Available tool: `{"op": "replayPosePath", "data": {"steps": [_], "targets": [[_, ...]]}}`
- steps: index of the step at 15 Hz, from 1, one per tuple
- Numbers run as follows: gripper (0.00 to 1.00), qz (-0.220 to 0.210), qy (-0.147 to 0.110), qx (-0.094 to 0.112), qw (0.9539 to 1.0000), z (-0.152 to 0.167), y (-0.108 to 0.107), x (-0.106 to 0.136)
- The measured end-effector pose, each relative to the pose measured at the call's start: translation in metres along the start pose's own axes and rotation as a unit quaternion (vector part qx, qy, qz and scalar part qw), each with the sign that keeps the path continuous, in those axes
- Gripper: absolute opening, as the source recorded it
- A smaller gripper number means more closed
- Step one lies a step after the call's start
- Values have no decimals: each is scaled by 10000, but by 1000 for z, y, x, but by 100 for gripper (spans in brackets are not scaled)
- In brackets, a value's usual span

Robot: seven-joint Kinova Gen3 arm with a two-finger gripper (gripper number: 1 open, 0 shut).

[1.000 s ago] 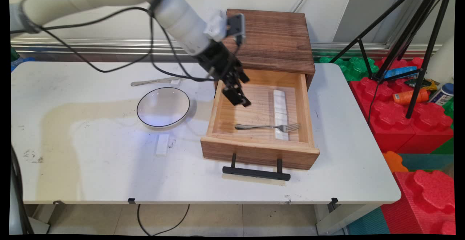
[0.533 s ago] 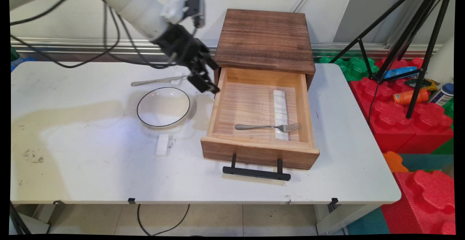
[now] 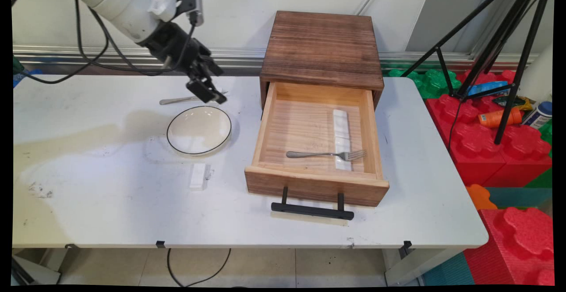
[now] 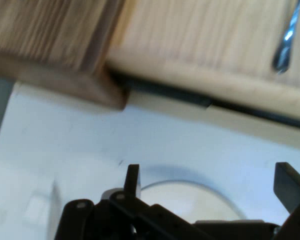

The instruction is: Pick up the knife from the left of the white plate

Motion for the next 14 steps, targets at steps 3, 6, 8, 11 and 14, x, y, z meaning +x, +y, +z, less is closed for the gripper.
{"op": "replayPosePath", "data": {"steps": [3, 6, 8, 11, 14], "targets": [[100, -159, -188, 221, 9995, -3, -14, -15], [100, -288, -440, 489, 9974, 2, -36, -32], [100, -326, -553, 608, 9961, 7, -49, -38], [100, -351, -743, 753, 9938, 19, -70, -46], [100, -370, -915, 829, 9917, 31, -87, -51]]}}
